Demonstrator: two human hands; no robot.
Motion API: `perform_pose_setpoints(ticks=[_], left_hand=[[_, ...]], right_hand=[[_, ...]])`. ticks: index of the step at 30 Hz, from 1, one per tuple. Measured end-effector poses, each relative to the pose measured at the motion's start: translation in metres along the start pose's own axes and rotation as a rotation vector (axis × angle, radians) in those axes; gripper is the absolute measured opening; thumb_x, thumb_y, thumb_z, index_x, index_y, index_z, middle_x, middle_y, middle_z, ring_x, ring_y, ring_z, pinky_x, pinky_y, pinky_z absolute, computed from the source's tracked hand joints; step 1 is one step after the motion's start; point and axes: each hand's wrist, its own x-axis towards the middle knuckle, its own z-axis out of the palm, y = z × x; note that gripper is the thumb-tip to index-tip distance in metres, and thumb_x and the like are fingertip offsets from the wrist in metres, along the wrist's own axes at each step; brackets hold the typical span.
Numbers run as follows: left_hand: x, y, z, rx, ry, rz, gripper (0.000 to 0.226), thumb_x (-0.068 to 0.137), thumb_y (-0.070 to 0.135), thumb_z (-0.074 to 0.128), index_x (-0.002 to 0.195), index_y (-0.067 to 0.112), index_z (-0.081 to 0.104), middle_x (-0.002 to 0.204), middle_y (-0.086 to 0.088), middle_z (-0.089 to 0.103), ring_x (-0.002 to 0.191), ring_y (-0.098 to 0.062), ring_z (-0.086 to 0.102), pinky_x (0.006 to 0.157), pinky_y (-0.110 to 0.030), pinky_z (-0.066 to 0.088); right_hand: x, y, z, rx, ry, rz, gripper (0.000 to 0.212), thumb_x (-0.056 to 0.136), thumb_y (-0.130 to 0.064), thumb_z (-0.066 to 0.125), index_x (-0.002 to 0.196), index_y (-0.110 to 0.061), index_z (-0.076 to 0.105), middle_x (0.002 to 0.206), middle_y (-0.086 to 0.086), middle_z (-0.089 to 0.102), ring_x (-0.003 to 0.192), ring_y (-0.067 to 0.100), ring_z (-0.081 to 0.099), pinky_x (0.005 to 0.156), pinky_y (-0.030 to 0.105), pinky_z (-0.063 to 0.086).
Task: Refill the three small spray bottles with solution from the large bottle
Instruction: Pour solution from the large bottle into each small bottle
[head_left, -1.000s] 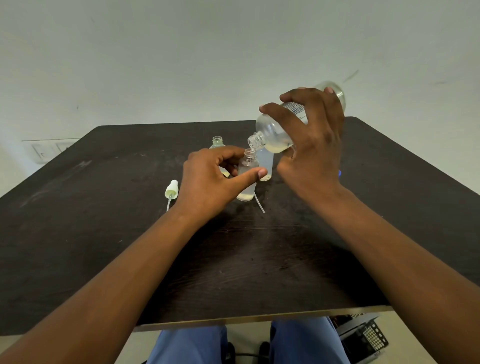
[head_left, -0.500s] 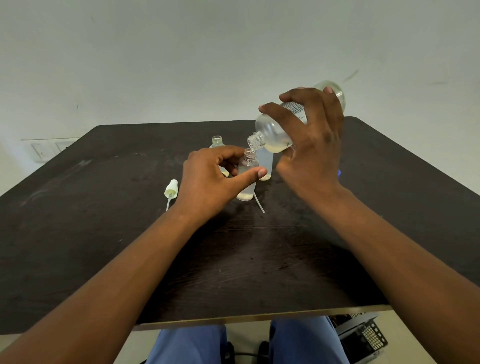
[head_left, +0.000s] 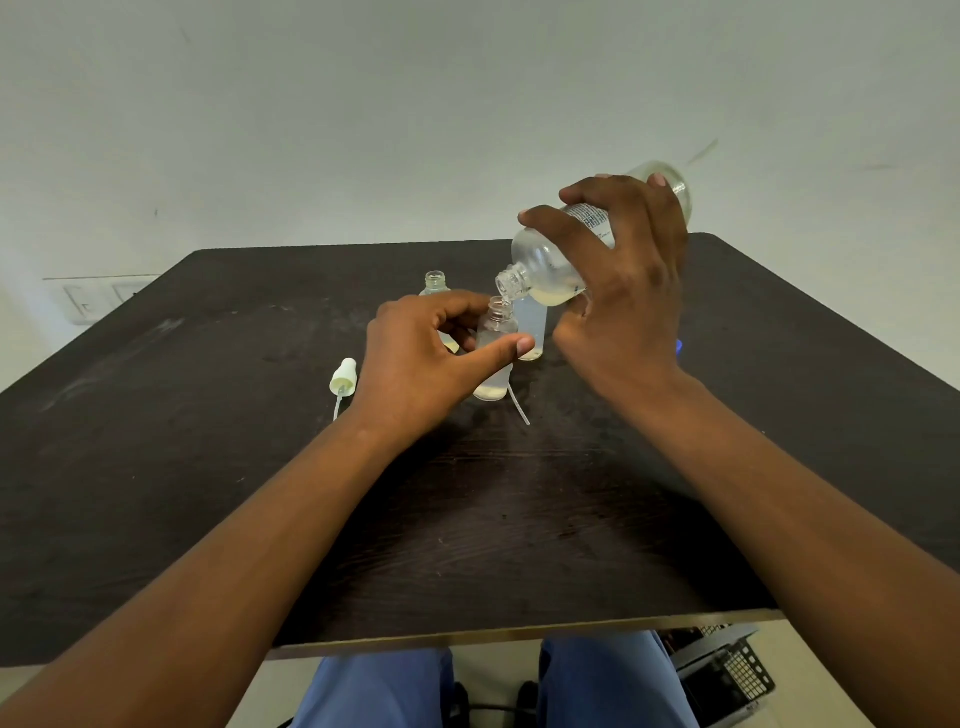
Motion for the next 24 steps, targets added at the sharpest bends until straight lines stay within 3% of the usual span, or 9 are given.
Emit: perform_pose_setpoints(ticks=[24], left_hand=[[0.0005, 0.001, -0.0005, 0.009, 0.009, 0.006, 0.032, 0.079, 0.053, 0.085, 0.099, 0.029, 0.081, 0.081, 0.017, 0.073, 0.073, -0.006, 0.067, 0.062, -0.016, 0.048]], right_hand=[[0.0011, 0.0016, 0.0005, -0.011, 0.0, -0.018, 0.065, 0.067, 0.002, 0.05, 0.122, -0.02, 0.075, 0.127, 0.012, 0.065, 0.126, 0.034, 0.06, 0.123, 0.051, 0.028]])
